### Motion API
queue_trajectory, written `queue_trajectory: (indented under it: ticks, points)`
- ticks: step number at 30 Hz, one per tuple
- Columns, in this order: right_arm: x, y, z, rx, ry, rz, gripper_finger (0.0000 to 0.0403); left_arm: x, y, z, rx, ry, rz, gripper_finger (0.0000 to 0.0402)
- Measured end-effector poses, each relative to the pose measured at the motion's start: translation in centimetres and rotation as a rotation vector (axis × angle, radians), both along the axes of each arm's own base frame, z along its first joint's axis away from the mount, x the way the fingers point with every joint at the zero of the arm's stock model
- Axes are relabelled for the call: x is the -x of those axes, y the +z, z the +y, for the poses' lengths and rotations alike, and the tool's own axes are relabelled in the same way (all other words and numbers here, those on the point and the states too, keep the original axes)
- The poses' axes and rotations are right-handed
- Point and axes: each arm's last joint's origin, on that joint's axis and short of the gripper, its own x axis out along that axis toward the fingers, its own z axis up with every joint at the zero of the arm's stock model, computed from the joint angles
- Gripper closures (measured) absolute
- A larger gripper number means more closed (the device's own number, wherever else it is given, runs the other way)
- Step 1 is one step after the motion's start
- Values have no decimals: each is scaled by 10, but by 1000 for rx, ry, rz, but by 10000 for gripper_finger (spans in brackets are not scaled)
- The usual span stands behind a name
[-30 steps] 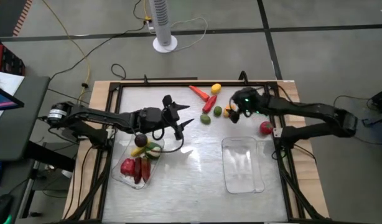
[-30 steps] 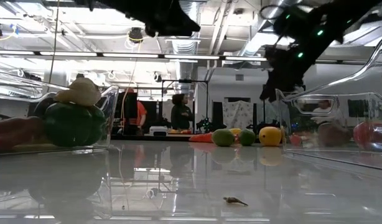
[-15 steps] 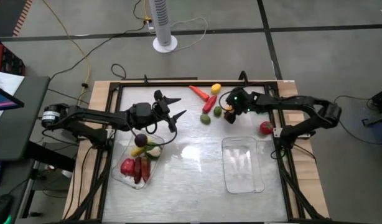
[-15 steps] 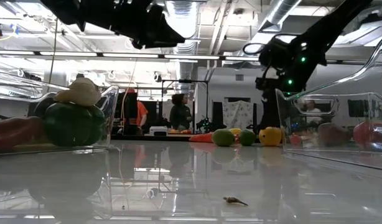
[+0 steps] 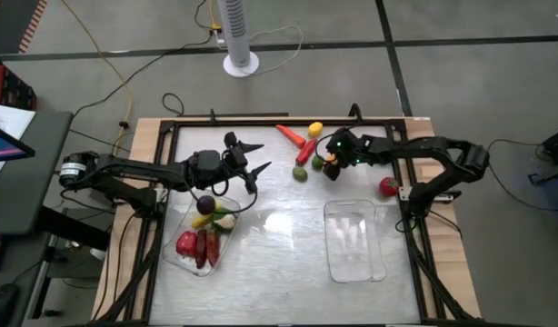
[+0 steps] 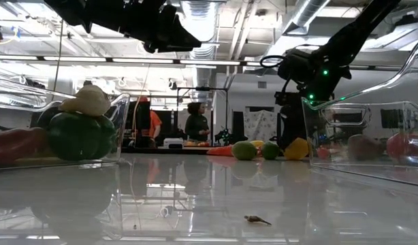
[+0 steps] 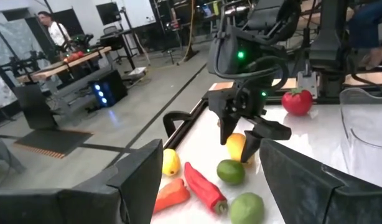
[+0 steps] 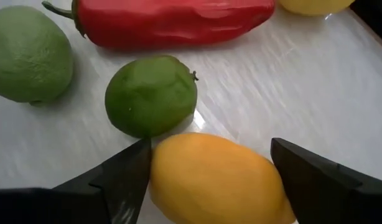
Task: Sort produce into baskets
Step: Put the bottom yellow lemon into the right transparent bin
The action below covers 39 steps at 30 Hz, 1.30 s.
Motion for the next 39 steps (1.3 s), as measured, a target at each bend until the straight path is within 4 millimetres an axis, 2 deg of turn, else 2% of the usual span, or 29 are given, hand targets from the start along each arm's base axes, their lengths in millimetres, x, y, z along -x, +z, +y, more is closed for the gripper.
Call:
queue_trajectory:
  ticks: [7,16,18,21,27,32,35,39]
  points:
    - [4,4,4,-4,13,16,73,3,4,0,-12,27,-15,148]
    - [26,43,17,55,-2,-33,78,8,13,0,-13,25,-48,148]
    - [29,52,24,47,-2,-52,79,8,12,0,-11,19,-45,148]
    - [29,77,40,48,30,-138,83,7,12,2,7,-25,-51,148]
    - [38,109,84,-14,175,-300,95,8,12,10,82,-172,-73,148]
    - [50,113,100,83,197,-232,96,7,15,6,92,-225,-116,148]
    - [50,108,96,62,210,-182,85,6,19,-2,77,-268,-150,148]
    - [42,97,83,84,214,-98,52,5,24,-10,38,-273,-184,148]
